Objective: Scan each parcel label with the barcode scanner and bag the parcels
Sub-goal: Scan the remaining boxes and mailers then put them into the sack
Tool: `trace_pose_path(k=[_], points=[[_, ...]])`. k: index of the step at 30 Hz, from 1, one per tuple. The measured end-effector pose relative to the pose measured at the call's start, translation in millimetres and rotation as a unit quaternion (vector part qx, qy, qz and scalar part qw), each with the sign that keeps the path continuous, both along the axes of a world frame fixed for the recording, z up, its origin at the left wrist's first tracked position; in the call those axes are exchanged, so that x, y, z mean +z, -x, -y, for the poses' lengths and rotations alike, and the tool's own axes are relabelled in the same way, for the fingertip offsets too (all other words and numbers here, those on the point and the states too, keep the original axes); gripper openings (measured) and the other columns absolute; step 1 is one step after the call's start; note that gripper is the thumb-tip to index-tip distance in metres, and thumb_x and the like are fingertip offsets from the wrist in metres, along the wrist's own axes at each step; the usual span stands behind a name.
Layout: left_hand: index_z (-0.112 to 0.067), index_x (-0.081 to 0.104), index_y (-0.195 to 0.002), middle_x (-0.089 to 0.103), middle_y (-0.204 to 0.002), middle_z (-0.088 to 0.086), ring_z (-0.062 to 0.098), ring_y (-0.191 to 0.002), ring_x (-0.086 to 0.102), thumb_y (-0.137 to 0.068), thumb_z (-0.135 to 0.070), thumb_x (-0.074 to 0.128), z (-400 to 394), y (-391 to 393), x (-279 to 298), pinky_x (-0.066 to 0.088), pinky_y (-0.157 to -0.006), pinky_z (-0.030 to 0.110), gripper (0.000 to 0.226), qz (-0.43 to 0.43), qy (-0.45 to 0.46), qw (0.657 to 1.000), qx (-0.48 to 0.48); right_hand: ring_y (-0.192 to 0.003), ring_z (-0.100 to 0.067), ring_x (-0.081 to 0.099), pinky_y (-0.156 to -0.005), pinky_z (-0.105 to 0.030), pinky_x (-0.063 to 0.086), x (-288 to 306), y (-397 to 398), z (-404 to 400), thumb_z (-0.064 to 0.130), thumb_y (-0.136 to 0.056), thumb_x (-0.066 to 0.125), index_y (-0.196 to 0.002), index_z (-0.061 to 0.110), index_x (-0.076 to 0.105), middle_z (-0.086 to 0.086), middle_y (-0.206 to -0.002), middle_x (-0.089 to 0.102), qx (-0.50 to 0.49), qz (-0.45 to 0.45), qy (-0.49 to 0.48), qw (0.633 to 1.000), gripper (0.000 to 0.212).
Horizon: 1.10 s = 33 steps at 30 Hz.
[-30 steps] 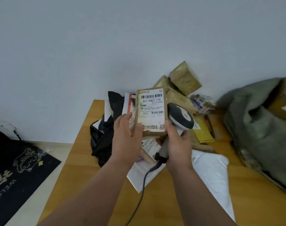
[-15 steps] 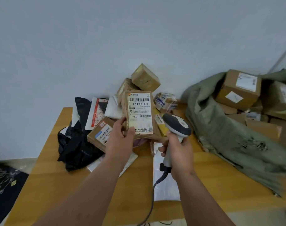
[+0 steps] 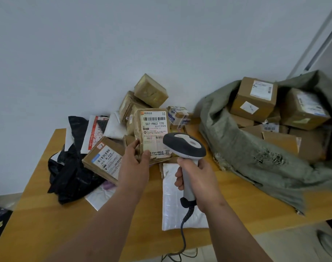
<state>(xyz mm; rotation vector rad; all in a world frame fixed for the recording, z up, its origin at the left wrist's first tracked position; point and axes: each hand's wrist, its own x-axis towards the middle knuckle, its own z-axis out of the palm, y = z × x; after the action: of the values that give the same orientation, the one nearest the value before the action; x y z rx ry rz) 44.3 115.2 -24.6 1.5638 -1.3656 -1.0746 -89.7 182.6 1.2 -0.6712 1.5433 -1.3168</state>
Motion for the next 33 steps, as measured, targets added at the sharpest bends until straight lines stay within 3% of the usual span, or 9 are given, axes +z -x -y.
trace_pose_path(k=[10, 14, 17, 22, 28, 30, 33], points=[[-0.031, 0.039, -0.143, 0.058, -0.11, -0.016, 0.006, -0.101, 0.06, -0.098, -0.03, 0.054, 16, -4, -7, 0.054, -0.088, 0.038, 0.047, -0.008, -0.004, 1.0, -0.024, -0.052, -0.017, 0.058, -0.052, -0.028, 0.049, 0, -5, 8, 0.02, -0.093, 0.064, -0.089, 0.011, 0.061, -0.005, -0.062, 0.062, -0.01, -0.007, -0.007, 1.0, 0.01], [-0.028, 0.038, -0.144, 0.057, -0.11, -0.013, -0.009, -0.081, 0.055, -0.1, -0.027, 0.053, 25, -7, -4, 0.046, -0.06, 0.011, 0.047, -0.008, -0.01, 0.999, -0.034, -0.052, -0.017, 0.058, -0.052, -0.028, 0.048, 1, -10, 15, 0.019, -0.092, 0.064, -0.088, 0.007, 0.06, -0.007, -0.063, 0.062, -0.016, -0.014, -0.011, 1.0, 0.013], [-0.028, 0.038, -0.144, 0.056, -0.109, -0.014, -0.009, -0.077, 0.055, -0.1, -0.027, 0.053, 30, -9, -2, 0.044, -0.05, 0.007, 0.047, -0.012, -0.015, 0.999, -0.043, -0.051, -0.017, 0.059, -0.051, -0.028, 0.049, 2, -14, 18, 0.019, -0.092, 0.064, -0.088, 0.008, 0.06, -0.006, -0.063, 0.062, -0.023, -0.015, -0.012, 1.0, 0.012], [-0.033, 0.037, -0.143, 0.06, -0.121, -0.009, -0.003, -0.087, 0.061, -0.1, -0.03, 0.053, 38, -12, -4, 0.044, -0.062, 0.013, 0.047, -0.034, -0.024, 0.997, -0.063, -0.052, -0.017, 0.059, -0.054, -0.029, 0.049, 3, -18, 22, 0.019, -0.092, 0.064, -0.09, 0.011, 0.059, -0.005, -0.062, 0.062, -0.036, -0.013, -0.008, 0.999, 0.01], [-0.031, 0.036, -0.145, 0.055, -0.126, -0.011, -0.002, -0.09, 0.058, -0.1, -0.03, 0.053, 47, -16, -4, 0.044, -0.053, 0.009, 0.048, -0.018, -0.016, 0.996, -0.082, -0.052, -0.016, 0.058, -0.054, -0.029, 0.049, 1, -22, 26, 0.019, -0.093, 0.063, -0.092, 0.011, 0.059, -0.004, -0.061, 0.062, -0.048, -0.019, -0.003, 0.999, 0.009], [-0.033, 0.035, -0.145, 0.055, -0.13, -0.01, 0.004, -0.098, 0.059, -0.099, -0.033, 0.052, 49, -15, -6, 0.046, -0.067, 0.016, 0.049, -0.005, -0.01, 0.996, -0.088, -0.052, -0.016, 0.059, -0.053, -0.028, 0.049, -1, -22, 26, 0.019, -0.093, 0.063, -0.094, 0.011, 0.06, -0.004, -0.061, 0.062, -0.058, -0.016, -0.001, 0.998, 0.01], [-0.034, 0.035, -0.145, 0.057, -0.133, -0.007, 0.013, -0.112, 0.058, -0.099, -0.036, 0.052, 50, -10, -5, 0.052, -0.091, 0.04, 0.049, 0.006, -0.005, 0.995, -0.099, -0.053, -0.017, 0.06, -0.052, -0.028, 0.049, -2, -17, 26, 0.019, -0.092, 0.064, -0.096, 0.009, 0.061, -0.005, -0.063, 0.062, -0.09, -0.007, 0.006, 0.996, 0.011]])
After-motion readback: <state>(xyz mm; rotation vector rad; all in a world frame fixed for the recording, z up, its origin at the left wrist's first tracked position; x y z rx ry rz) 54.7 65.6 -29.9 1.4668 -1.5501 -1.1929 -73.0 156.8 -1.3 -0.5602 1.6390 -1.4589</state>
